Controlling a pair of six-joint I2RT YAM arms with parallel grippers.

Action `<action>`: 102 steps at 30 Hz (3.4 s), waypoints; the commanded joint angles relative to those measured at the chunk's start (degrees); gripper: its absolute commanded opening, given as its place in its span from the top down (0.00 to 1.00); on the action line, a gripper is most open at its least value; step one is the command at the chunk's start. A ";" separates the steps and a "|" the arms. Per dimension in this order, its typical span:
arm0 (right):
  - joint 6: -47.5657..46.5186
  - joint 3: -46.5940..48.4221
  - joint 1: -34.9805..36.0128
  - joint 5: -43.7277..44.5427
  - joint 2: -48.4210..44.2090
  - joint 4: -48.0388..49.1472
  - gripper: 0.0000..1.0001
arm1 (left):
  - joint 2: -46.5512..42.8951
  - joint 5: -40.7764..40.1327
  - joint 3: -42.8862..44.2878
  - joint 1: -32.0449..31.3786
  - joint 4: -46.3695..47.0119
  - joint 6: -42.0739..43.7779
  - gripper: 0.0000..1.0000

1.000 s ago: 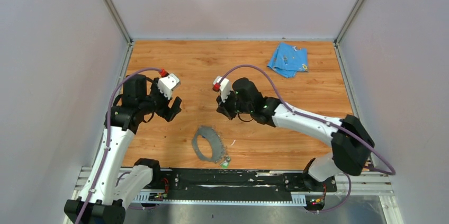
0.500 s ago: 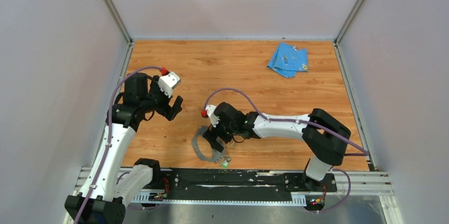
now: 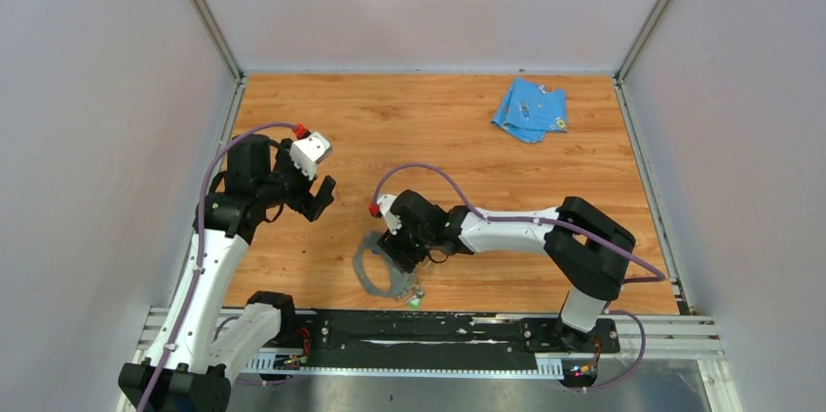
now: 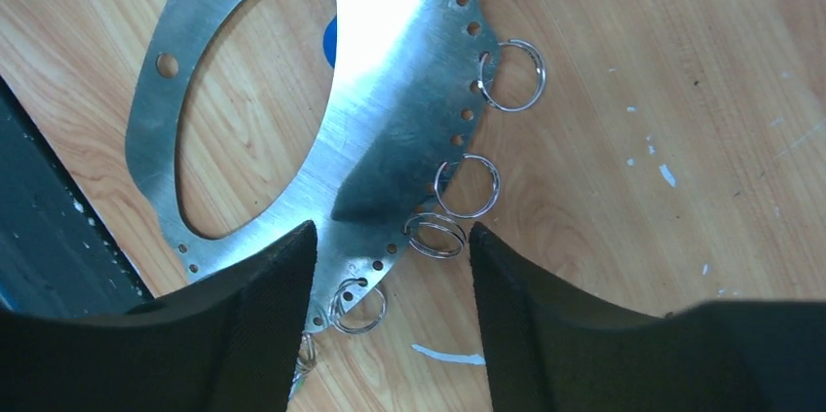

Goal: Put the keys on the keyring

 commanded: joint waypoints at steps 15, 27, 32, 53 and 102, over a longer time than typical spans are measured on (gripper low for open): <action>0.10 0.17 -2.54 -4.94 -7.87 -0.60 1.00 | -0.88 0.62 -0.09 0.52 0.67 0.59 0.14; 0.71 -2.29 -2.47 -9.36 -16.87 -4.31 0.59 | -2.14 6.53 -1.36 0.52 -0.71 4.91 0.14; -3.21 -9.63 4.50 -5.65 -18.90 -1.71 0.32 | -1.38 7.01 -0.98 0.52 -0.92 4.55 0.13; 1.56 -7.94 7.03 1.92 -6.50 -0.26 0.59 | -0.88 5.96 0.36 0.52 -1.07 3.33 0.13; -15.43 -9.97 7.02 -0.73 -7.72 3.33 0.42 | -0.26 4.45 1.67 0.50 -2.72 4.76 0.11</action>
